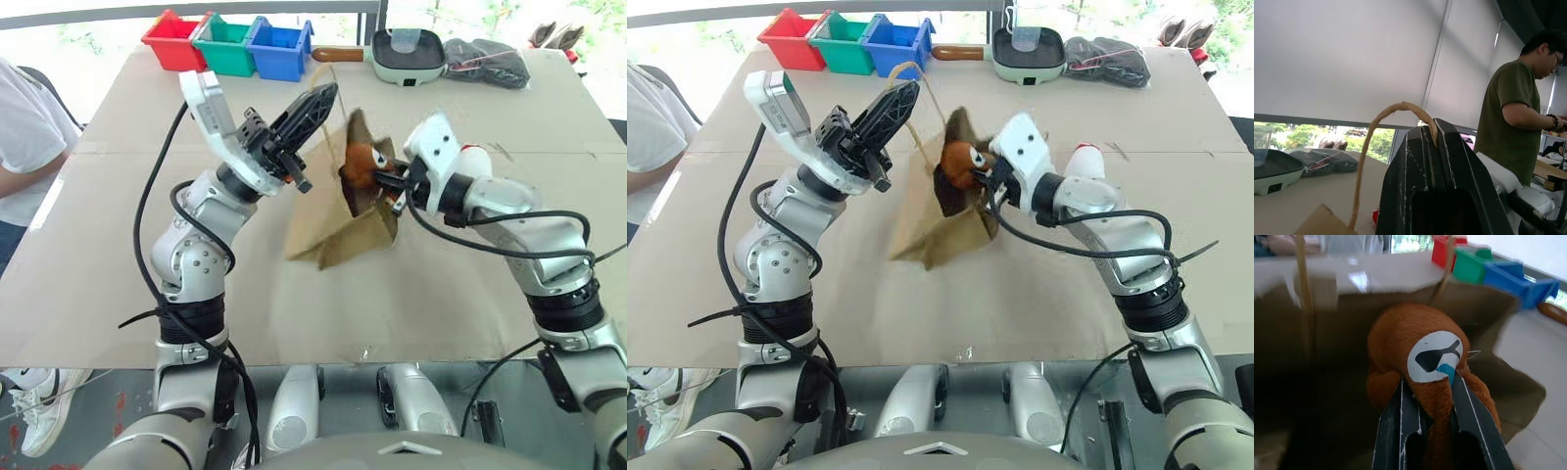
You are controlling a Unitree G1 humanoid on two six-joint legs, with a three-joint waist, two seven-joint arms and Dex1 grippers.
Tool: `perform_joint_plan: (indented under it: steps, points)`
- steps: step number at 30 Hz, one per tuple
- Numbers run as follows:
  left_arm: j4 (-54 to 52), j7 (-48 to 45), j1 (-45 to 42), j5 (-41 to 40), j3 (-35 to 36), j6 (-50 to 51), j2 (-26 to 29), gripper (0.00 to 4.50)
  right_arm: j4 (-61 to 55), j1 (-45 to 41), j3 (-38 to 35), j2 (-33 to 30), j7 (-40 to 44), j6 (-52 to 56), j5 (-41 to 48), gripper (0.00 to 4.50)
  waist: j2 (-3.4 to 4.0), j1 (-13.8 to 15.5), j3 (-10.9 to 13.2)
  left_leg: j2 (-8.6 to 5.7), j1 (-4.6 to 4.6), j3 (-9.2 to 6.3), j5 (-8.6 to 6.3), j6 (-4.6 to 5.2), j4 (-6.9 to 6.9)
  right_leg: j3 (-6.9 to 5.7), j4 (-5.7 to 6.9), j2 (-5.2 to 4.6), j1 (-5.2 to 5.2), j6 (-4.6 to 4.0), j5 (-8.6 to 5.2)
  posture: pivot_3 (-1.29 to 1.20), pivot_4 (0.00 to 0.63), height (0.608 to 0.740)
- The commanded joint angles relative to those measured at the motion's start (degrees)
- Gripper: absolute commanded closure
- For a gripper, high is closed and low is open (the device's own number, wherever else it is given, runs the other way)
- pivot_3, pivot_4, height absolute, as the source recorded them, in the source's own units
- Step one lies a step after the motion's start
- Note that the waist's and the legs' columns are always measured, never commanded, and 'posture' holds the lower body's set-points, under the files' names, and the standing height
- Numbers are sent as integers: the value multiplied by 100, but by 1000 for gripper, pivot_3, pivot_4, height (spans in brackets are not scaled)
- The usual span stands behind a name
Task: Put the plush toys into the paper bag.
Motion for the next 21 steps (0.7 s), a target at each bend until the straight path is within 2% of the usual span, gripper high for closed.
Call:
perform_joint_plan:
  steps: [1, 6, 11, 14, 15, 17, 21]
  points:
    - [-301, 52, 116, -55, 105, -136, 1, 4500, -124, -209, 232, -235, 558, -540, -384, 4422, 0, -36, 0, 1, 1, 0, 0, 0, 0, 0, 0, 1, 0, 0, 0, 0, 150, 740]
    - [-432, 214, 487, -120, 179, -172, -131, 4500, 623, -836, 997, -162, 1278, -1498, -1209, 4422, 0, -95, 0, 3, 8, 4, 0, 0, -2, 4, 4, 3, 1, 0, 0, 0, 150, 740]
    - [-545, 241, 723, -148, 146, -211, -183, 4500, 1737, -1525, 1436, 450, 1911, -2421, -1563, 4422, 0, -81, 0, 5, 11, 0, 0, -1, -3, 1, 5, 4, 2, -1, 1, 0, 150, 740]
    - [-594, 281, 784, -155, 168, -254, -187, 4500, 2059, -1588, 1366, 543, 2274, -2717, -1566, 3551, -1, -35, 1, 4, 9, -1, 0, -1, -2, -1, 4, 1, 3, -1, 1, 0, 150, 740]
    - [-610, 291, 811, -178, 207, -258, -174, 4500, 2035, -1559, 1296, 490, 2400, -2748, -1528, 3053, -1, 2, 1, 3, 6, -4, 0, -1, -1, -4, 2, -2, 4, -1, 1, 0, 150, 740]
    - [-643, 299, 864, -205, 264, -269, -150, 4500, 1915, -1489, 1163, 356, 2597, -2738, -1447, 2416, -1, 29, 1, 0, 4, -3, 0, -1, 1, -5, 1, -8, 4, -1, 1, 0, 150, 740]
    - [-731, 375, 940, -271, 345, -285, -176, 4500, 1564, -1259, 958, 158, 2860, -2723, -1259, 2416, -1, 58, 1, 2, 5, -5, 0, -1, 2, -6, 3, -6, 4, -2, 1, 0, 150, 740]
